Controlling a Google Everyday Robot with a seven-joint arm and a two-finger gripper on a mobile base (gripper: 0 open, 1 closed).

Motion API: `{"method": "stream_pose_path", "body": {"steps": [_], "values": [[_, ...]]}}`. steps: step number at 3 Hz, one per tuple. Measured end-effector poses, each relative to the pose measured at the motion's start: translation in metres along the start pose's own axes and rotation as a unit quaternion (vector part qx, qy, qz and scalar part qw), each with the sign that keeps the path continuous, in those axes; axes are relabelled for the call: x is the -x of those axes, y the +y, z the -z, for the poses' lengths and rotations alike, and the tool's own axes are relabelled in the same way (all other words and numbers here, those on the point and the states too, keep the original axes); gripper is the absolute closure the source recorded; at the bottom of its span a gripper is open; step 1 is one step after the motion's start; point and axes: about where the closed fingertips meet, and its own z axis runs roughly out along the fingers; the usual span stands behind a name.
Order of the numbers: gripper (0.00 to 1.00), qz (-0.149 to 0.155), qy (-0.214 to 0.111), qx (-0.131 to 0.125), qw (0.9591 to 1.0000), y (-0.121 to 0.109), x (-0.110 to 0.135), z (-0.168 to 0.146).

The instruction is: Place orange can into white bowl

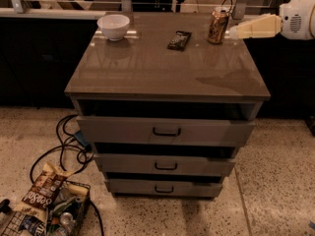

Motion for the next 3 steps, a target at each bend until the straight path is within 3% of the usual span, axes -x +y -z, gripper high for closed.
{"method": "stream_pose_path", "body": {"steps": [1, 3], "values": [[0.0, 0.007, 0.003, -0.015, 0.9999, -0.002, -0.002, -0.007], [0.0, 0.023, -0.04, -0.04, 0.9981, -0.037, -0.007, -0.073]]}}
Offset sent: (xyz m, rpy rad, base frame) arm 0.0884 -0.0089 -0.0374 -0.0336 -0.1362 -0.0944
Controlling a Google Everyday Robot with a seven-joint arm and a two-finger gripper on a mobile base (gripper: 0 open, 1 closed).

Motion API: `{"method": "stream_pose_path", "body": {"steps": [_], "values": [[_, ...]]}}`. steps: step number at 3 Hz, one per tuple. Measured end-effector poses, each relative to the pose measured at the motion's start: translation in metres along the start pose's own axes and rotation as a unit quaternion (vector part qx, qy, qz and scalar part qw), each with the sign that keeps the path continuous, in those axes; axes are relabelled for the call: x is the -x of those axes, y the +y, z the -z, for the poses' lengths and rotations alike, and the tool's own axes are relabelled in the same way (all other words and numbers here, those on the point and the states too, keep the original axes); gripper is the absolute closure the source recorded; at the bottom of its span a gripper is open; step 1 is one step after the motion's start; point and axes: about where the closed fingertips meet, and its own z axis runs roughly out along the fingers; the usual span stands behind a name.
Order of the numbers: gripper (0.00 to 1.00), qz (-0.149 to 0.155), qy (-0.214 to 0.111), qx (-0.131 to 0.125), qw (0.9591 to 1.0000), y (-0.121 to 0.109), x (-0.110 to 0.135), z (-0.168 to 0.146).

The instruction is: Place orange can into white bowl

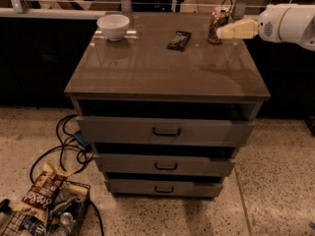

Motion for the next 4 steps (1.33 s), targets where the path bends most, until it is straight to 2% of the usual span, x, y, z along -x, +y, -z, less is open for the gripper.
{"method": "stream_pose_path", "body": {"steps": [2, 3, 4], "values": [[0.0, -0.031, -0.068, 0.018, 0.9971, -0.032, -0.009, -0.067], [0.0, -0.049, -0.09, 0.025, 0.9944, -0.045, -0.011, -0.09], [0.0, -0.06, -0.093, 0.031, 0.9934, -0.053, -0.016, -0.113]]}}
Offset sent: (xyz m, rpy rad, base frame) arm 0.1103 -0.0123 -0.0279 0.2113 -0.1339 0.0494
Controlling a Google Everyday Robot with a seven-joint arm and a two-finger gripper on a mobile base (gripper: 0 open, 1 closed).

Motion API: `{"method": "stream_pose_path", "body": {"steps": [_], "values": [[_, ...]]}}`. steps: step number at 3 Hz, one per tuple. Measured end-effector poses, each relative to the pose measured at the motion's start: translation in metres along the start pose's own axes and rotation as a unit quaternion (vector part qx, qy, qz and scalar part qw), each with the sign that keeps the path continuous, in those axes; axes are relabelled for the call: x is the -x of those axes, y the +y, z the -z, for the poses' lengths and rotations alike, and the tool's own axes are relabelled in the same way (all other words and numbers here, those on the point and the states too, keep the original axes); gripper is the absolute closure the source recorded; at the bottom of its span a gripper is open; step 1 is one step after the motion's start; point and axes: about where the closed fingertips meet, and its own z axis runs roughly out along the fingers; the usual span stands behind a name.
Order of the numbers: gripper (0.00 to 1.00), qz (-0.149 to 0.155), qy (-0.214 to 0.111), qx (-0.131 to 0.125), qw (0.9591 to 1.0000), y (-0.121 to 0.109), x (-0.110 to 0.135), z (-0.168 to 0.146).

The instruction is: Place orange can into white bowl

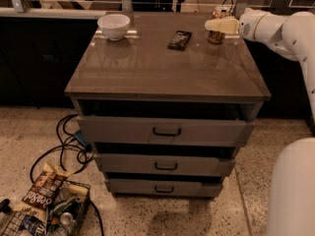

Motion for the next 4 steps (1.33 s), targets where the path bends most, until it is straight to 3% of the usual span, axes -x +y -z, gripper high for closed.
{"method": "stream_pose_path", "body": {"steps": [2, 3, 4], "values": [[0.0, -0.009, 0.02, -0.004, 0.9998, -0.009, -0.02, -0.036], [0.13, -0.018, 0.026, -0.008, 0.9995, -0.013, -0.032, -0.047], [0.36, -0.018, 0.026, -0.006, 0.9995, -0.011, -0.033, -0.049]]}}
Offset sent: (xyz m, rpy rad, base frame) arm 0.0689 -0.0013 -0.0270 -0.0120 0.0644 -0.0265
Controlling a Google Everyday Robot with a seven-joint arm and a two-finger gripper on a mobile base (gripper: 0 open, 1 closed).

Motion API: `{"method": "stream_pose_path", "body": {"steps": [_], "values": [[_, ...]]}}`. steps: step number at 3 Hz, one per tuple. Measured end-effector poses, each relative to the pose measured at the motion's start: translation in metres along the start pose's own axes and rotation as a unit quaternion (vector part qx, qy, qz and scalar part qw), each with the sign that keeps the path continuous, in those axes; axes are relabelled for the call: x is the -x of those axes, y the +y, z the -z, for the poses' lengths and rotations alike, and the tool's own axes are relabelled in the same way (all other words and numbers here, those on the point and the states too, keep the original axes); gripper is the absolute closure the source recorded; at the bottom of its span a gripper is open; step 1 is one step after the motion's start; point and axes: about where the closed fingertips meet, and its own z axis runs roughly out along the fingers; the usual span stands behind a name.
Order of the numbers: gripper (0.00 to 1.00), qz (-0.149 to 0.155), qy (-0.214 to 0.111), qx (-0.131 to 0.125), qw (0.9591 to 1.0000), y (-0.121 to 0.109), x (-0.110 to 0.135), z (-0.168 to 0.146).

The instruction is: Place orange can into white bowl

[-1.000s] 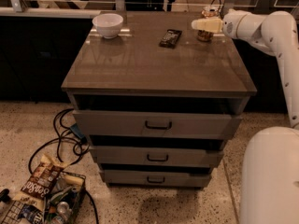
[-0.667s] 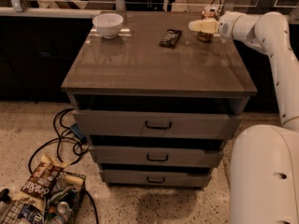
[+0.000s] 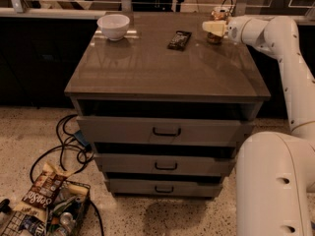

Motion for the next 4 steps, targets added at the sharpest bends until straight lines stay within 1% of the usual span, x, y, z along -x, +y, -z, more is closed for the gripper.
{"method": "stream_pose_path", "body": {"steps": [2, 3, 4], "values": [[0.83, -0.001, 0.002, 0.004, 1.0, 0.0046, -0.003, -0.0059], [1.0, -0.002, 0.003, 0.006, 1.0, 0.0069, -0.0045, -0.0088], [1.0, 0.004, 0.004, 0.008, 1.0, 0.0097, 0.0014, -0.0075]]}}
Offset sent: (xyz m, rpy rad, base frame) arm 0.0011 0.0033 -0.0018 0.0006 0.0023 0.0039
